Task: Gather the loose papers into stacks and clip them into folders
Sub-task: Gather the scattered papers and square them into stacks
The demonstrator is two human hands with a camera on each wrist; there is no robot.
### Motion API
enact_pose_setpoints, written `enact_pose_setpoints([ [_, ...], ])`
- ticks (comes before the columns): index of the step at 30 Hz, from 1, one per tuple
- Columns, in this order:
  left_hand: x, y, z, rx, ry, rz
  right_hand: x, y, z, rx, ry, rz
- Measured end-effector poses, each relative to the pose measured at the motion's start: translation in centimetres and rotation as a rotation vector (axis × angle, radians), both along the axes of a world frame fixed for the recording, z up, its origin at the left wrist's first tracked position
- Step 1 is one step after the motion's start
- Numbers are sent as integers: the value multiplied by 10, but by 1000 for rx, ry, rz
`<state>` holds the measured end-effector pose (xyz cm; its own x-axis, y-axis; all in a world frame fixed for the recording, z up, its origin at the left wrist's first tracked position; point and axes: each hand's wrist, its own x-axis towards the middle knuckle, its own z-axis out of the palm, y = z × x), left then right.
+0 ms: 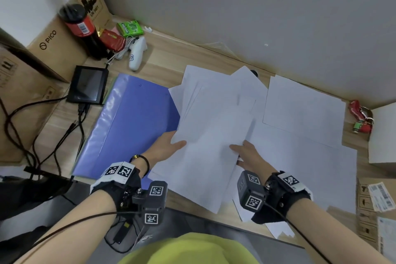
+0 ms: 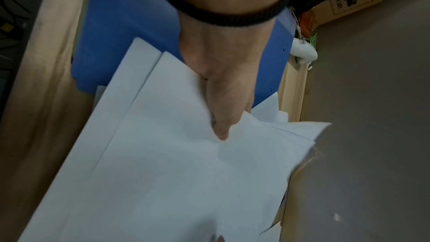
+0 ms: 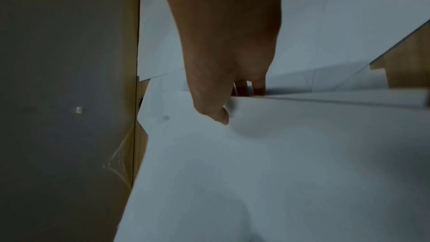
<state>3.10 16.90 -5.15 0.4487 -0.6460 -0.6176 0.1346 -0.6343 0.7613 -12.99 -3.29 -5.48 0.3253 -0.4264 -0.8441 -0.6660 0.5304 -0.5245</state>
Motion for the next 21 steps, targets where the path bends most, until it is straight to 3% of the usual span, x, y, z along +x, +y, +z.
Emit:
enact_pose_setpoints([
  [9,7,-22,44,-145,-20,-24,-30,-31,47,-23,-263,77],
  [14,3,-50,45,-145,-92,-35,-26,-40,83,-153,-267,114],
  [17,2,-71,72,-272,-154,23,-19,-45,112,-273,-331,67],
  [21,10,-87,110,-496,-71,173,-20,-52,157,-408,-560,-37],
])
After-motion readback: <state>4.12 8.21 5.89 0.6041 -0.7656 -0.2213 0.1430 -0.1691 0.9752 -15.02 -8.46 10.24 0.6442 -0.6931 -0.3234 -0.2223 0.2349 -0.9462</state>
